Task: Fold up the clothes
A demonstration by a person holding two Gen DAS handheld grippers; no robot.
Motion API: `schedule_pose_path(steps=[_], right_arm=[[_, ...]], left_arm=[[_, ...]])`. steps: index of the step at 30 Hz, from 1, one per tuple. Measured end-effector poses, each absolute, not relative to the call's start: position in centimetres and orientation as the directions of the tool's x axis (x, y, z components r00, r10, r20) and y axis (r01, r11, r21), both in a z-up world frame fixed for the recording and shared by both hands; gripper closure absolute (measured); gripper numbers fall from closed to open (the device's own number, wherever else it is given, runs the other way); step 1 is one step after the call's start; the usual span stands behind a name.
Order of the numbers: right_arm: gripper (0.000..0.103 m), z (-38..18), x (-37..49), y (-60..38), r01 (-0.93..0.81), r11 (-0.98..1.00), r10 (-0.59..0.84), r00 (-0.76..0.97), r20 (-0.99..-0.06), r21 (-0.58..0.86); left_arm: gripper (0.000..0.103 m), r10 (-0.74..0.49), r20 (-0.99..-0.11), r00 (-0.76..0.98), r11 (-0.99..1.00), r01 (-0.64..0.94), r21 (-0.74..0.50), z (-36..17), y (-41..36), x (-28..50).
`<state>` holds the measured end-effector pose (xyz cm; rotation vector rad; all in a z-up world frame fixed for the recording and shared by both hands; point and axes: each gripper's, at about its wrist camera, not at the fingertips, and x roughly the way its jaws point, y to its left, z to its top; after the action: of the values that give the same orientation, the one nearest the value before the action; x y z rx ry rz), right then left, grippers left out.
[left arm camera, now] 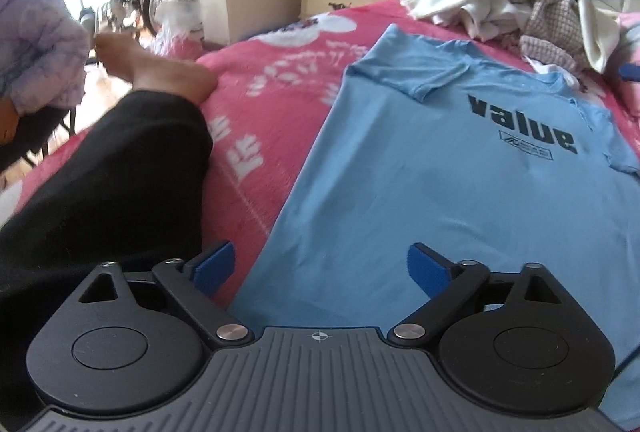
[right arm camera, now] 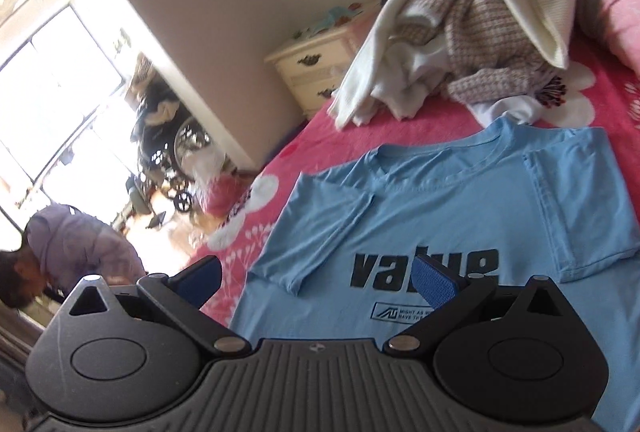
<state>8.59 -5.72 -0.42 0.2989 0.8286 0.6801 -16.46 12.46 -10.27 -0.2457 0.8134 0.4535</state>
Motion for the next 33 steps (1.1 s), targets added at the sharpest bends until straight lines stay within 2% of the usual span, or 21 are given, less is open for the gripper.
schedule_pose_path(steps=[1,4,8,11,13,14,17,19,26,29,32,33], right_arm=[[0.000,-0.6,8.5,-5.3,-0.443,0.752,0.658,0.477,-0.583,0.487],[0.000,-0.7,8.2,-4.7,-0.460,0.743,0.667,0.454,-0.590,0.486],[0.000,-0.6,7.8,-4.5,-0.483,0.730,0.680,0.445,-0.583,0.484],[0.000,-0.6,7.8,-4.8,-0.485,0.729,0.681,0.445,-0.582,0.482],[0.000,-0.7,7.9,-5.0,-0.481,0.729,0.681,0.442,-0.583,0.486],[0.000,-0.8,7.9,-5.1,-0.479,0.729,0.681,0.441,-0.585,0.489],[0.000,-1.2,8.2,-5.3,-0.467,0.731,0.680,0.435,-0.591,0.498],[0.000,-1.3,8.3,-5.5,-0.461,0.730,0.681,0.432,-0.591,0.504],[0.000,-1.1,8.5,-5.7,-0.457,0.725,0.688,0.433,-0.583,0.516],[0.000,-1.0,8.3,-5.5,-0.463,0.718,0.694,0.425,-0.581,0.519],[0.000,-0.9,8.0,-5.1,-0.470,0.719,0.693,0.422,-0.585,0.512],[0.000,-0.9,7.9,-5.1,-0.470,0.719,0.693,0.420,-0.586,0.512]], left_arm=[[0.027,0.282,-0.749,0.599,0.872,-0.485,-0.060,-10.3,12.9,-16.4],[0.041,0.258,-0.752,0.606,0.870,-0.484,-0.091,-10.3,13.6,-15.0],[0.048,0.241,-0.747,0.619,0.901,-0.429,-0.065,-10.1,14.3,-11.5],[0.056,0.276,-0.751,0.600,0.915,-0.402,0.015,-10.0,15.2,-8.7],[0.071,0.285,-0.747,0.601,0.922,-0.384,0.043,-10.1,15.8,-7.4],[0.072,0.289,-0.745,0.601,0.926,-0.374,0.057,-10.1,16.0,-6.8],[0.075,0.243,-0.783,0.572,0.940,-0.337,0.046,-11.2,17.0,-5.5],[0.084,0.180,-0.829,0.530,0.939,-0.344,-0.016,-12.5,17.7,-5.6],[0.084,0.065,-0.885,0.461,0.927,-0.357,-0.118,-12.2,17.3,-8.7],[0.084,0.102,-0.870,0.482,0.938,-0.338,-0.078,-11.4,16.9,-9.2],[0.071,0.164,-0.847,0.506,0.945,-0.326,-0.011,-11.2,16.8,-8.5],[0.063,0.173,-0.846,0.505,0.946,-0.325,0.000,-11.3,17.0,-8.1]])
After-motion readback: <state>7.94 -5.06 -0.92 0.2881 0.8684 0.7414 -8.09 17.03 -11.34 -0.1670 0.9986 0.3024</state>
